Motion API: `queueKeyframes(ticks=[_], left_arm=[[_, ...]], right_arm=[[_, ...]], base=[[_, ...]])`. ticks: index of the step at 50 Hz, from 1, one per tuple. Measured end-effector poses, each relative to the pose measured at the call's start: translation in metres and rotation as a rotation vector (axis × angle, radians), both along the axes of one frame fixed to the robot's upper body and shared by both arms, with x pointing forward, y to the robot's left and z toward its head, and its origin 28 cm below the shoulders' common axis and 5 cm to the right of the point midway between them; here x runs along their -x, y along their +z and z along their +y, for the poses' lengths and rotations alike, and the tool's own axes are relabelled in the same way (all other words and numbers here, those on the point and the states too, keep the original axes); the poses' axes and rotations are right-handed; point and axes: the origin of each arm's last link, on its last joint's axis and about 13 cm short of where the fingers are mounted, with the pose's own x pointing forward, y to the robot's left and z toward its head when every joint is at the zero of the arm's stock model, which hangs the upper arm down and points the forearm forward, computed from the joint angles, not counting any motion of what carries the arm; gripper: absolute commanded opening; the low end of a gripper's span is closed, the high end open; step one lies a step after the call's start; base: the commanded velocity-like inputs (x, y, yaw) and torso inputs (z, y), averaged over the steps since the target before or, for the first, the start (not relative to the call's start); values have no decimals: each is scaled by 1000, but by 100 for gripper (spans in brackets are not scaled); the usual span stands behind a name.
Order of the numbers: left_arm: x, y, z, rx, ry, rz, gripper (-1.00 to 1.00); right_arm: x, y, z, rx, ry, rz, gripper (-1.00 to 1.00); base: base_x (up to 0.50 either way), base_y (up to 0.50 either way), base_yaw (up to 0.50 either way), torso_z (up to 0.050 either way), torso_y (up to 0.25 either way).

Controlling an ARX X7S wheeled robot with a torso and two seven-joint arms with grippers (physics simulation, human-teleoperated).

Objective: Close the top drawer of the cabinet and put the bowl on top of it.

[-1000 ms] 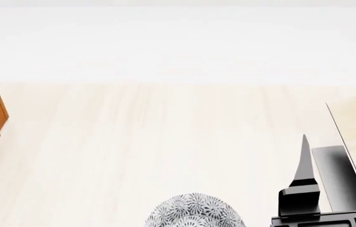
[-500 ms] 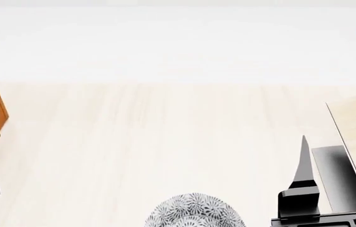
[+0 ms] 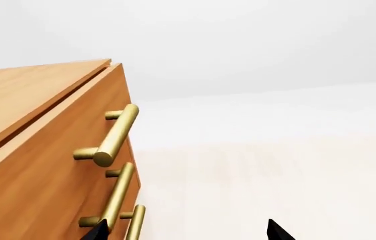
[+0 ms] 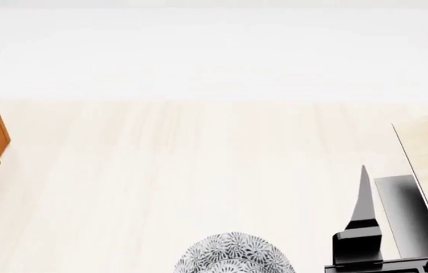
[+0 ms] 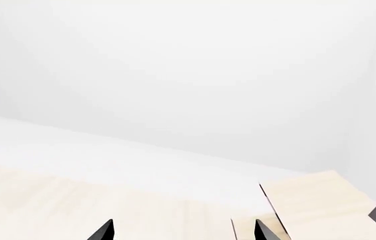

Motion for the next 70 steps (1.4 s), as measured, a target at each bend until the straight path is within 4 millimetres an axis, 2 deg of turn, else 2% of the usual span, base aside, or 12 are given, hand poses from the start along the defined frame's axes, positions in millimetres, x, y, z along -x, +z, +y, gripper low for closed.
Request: queueKeyframes(ticks=[21,47,70], left_arm=[[-8,-7,12,11,69,17,100],[-10,-11,22,-42,167,5,100],[-27,-16,22,-64,267,30,100]], right_arm=[[-1,-2,-1,3,-2,2,100],[0,-6,-1,10,-1,10,100],[2,-10,-5,11,-12,14,100]], base=[[0,0,0,0,0],[0,0,0,0,0],[0,0,0,0,0]])
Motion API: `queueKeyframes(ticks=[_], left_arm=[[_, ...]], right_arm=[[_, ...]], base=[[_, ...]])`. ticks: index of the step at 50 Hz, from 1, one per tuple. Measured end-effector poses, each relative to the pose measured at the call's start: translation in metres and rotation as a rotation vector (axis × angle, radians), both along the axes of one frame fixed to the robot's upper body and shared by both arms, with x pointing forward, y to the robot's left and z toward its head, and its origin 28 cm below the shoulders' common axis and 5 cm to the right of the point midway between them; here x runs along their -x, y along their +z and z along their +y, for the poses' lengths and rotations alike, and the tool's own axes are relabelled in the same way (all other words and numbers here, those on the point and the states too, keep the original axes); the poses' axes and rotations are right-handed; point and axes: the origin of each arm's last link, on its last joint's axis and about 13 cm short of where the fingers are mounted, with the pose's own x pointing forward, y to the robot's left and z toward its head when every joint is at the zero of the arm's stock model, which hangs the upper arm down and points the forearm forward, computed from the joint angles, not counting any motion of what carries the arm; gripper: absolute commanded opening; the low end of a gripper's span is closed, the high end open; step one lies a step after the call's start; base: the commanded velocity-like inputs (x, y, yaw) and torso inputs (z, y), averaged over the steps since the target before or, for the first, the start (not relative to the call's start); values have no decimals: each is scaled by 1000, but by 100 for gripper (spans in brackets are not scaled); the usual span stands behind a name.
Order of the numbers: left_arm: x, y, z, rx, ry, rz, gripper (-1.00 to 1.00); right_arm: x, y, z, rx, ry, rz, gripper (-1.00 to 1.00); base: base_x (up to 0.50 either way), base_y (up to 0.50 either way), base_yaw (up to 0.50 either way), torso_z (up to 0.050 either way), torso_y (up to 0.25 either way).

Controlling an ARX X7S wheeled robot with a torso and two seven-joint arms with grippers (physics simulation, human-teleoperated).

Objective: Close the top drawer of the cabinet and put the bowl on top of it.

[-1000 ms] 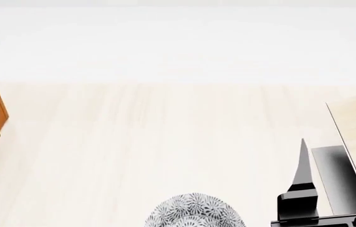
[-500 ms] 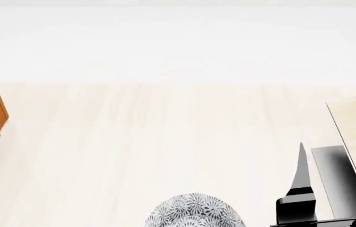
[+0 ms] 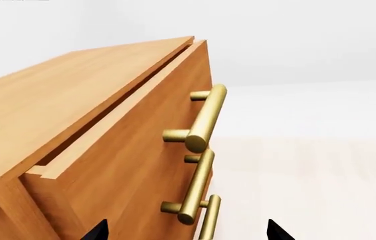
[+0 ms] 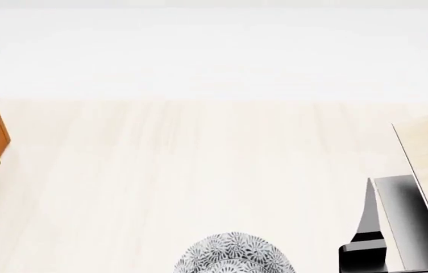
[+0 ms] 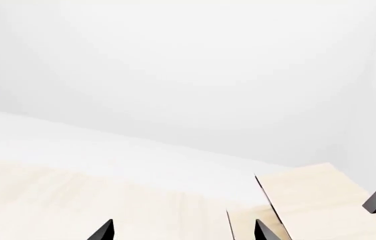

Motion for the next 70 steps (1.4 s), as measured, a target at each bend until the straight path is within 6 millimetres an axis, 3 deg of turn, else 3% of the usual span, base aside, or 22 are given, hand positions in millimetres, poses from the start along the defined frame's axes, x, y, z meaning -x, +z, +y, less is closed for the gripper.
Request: queueKeyframes(ticks=[31,70], left_arm=[[-22,2,1,5,44,9,100],[-26,-1,8,21,83,7,100]], right_arm=[[1,1,-1,3,-5,0,100],[1,-2,0,8,2,11,100]], base=[[0,0,0,0,0],[0,0,0,0,0]])
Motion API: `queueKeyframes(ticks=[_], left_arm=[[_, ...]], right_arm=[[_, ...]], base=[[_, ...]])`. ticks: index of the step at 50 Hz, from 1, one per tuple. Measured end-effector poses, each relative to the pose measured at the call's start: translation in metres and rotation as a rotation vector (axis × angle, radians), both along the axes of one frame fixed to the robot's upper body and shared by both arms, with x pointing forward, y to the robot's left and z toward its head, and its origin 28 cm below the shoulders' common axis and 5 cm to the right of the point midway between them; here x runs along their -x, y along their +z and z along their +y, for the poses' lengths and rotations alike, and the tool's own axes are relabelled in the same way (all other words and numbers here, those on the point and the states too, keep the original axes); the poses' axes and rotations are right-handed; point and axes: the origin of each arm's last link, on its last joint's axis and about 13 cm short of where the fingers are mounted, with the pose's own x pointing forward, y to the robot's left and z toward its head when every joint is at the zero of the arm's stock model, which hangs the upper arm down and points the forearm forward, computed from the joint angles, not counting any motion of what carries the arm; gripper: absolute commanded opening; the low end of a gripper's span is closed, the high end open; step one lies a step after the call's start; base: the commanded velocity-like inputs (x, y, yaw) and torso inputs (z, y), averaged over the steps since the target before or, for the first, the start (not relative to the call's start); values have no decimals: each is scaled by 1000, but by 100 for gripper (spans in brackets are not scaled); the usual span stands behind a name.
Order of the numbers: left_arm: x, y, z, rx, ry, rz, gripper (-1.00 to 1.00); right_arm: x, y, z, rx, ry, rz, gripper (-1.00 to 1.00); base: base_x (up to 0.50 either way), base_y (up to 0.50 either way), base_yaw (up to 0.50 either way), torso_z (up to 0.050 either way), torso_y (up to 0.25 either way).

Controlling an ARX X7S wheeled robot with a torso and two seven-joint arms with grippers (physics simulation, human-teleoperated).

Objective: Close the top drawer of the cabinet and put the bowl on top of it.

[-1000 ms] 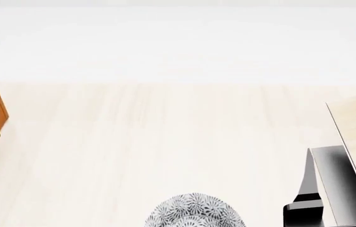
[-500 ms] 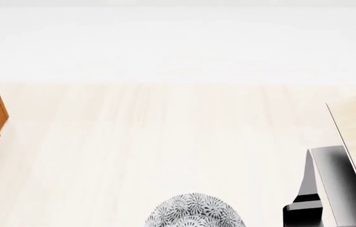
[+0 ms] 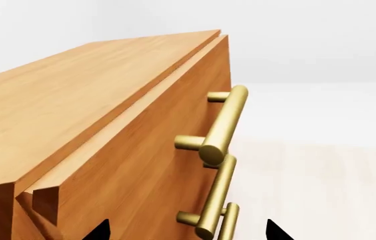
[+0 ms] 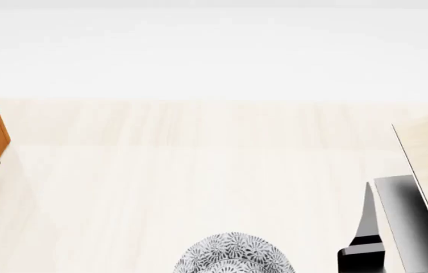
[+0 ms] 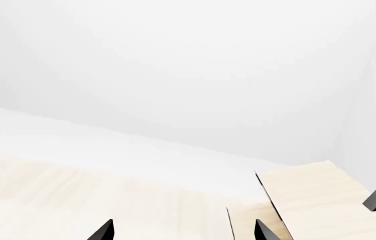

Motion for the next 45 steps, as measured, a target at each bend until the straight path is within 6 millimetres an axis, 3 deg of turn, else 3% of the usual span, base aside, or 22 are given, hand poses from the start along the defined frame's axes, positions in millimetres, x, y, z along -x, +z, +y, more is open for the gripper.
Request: queueKeyframes(ticks=[45], left_arm=[[-7,-4,1,-15,120,13,100]], right_arm=[[2,-3,-3,5,-4,5,100]], base=[[0,0,0,0,0]])
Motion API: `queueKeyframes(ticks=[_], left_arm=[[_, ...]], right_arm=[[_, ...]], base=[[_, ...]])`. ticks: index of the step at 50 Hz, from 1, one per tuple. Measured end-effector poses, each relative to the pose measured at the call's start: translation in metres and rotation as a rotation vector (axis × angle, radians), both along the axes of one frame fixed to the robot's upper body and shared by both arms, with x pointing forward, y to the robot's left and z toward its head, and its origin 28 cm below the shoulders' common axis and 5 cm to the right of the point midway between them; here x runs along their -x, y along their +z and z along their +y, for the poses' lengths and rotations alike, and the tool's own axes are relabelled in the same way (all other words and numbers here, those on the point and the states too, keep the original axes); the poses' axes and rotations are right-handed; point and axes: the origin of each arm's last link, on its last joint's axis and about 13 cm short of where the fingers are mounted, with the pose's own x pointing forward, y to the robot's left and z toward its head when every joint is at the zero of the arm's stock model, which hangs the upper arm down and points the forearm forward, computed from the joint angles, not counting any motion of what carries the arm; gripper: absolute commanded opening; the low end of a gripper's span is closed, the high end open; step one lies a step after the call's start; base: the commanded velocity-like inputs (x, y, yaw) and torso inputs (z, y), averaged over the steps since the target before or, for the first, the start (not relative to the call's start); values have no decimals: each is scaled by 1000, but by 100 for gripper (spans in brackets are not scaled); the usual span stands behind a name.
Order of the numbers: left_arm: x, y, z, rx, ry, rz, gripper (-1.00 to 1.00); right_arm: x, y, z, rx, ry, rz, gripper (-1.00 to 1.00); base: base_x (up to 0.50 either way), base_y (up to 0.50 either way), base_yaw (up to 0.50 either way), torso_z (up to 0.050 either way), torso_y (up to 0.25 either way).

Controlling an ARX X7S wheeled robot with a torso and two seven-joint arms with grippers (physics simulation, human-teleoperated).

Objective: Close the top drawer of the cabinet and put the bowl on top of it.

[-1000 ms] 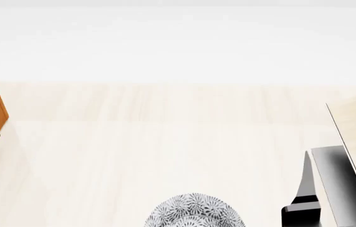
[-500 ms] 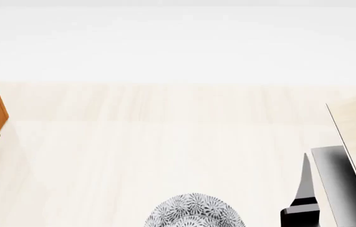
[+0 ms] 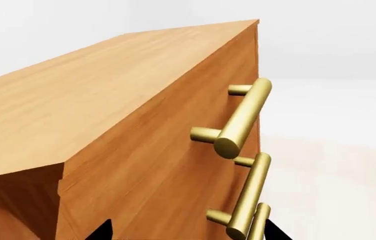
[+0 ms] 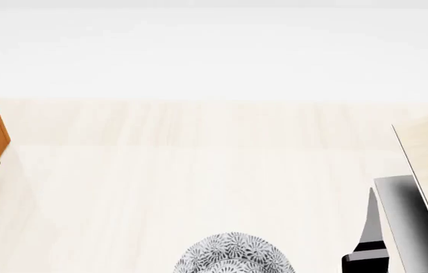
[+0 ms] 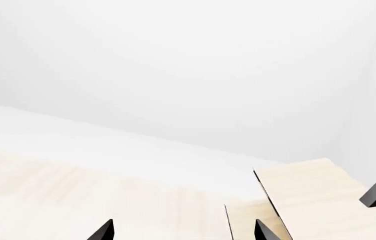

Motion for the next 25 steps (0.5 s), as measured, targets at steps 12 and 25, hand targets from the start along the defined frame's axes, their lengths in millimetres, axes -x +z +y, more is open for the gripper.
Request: queueKeyframes(ticks=[12,25], left_arm=[[0,0,-1,2,10,-5,100],[13,3,-5,-18,-63,-4,100]], right_arm=[[1,-2,-1,-3,-3,1,100],[0,-5,-1,-9,-5,6,100]], base=[[0,0,0,0,0],[0,0,0,0,0]])
